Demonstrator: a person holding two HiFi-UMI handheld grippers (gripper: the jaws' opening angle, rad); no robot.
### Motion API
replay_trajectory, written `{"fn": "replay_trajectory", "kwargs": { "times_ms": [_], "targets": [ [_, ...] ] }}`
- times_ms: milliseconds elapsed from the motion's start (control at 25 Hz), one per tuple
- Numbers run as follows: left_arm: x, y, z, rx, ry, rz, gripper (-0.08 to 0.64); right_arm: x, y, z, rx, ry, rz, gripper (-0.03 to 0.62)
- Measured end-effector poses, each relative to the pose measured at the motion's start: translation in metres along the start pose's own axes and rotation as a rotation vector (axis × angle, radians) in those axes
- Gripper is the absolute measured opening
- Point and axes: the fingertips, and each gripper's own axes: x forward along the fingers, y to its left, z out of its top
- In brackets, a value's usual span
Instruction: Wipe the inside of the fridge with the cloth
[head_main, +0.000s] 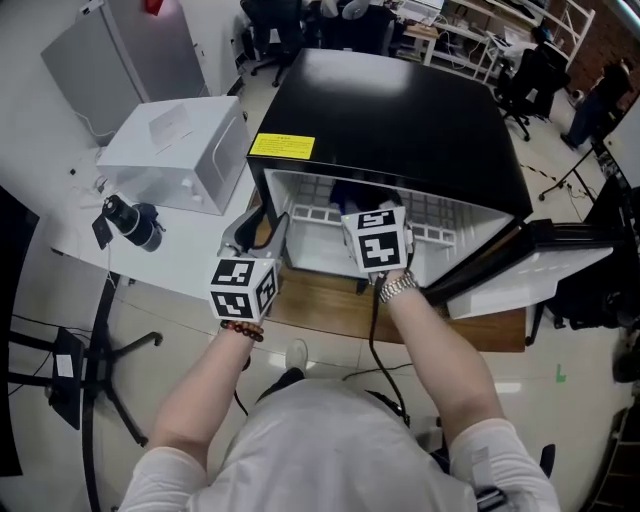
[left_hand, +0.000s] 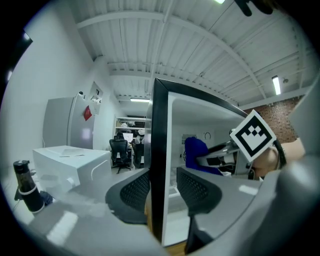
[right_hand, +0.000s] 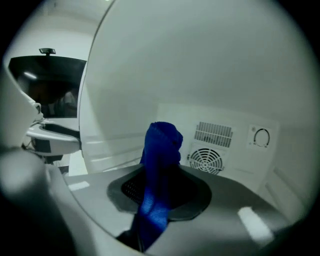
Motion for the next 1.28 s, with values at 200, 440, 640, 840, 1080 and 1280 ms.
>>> {"fn": "replay_trajectory", "kwargs": {
  "times_ms": [200,440,640,840,1080,1280],
  "targets": [
    [-0.001,-0.001,-0.001,-0.003,0.003,-0.015,0.161,0.019,0.06,-0.001,-0.036,-0.01,0.105,0.092],
    [-0.002,-0.001,0.0,0.003,0.004,-0.028,0.161,0.033,0.084,-0.015,-0.084,0.031,0.117,0.092],
    [-0.004,-0.001,0.0,0.008,0.002,-0.03,0.16,0.029,0.072,-0.025,-0.091,0.062,0.078,0.092],
    [-0.007,-0.002,0.001,0.008,-0.001,-0.031,0.16,0.019,0.05,-0.031,-0.084,0.071,0.032,0.092],
    [-0.012,-0.004,0.001,0.005,-0.005,-0.035,0.16,0.001,0.016,-0.044,-0.08,0.074,-0.035,0.092],
    [-0.017,-0.013,0.0,0.001,-0.006,-0.044,0.16,-0.015,-0.014,-0.056,-0.057,0.089,-0.088,0.092]
  ]
}}
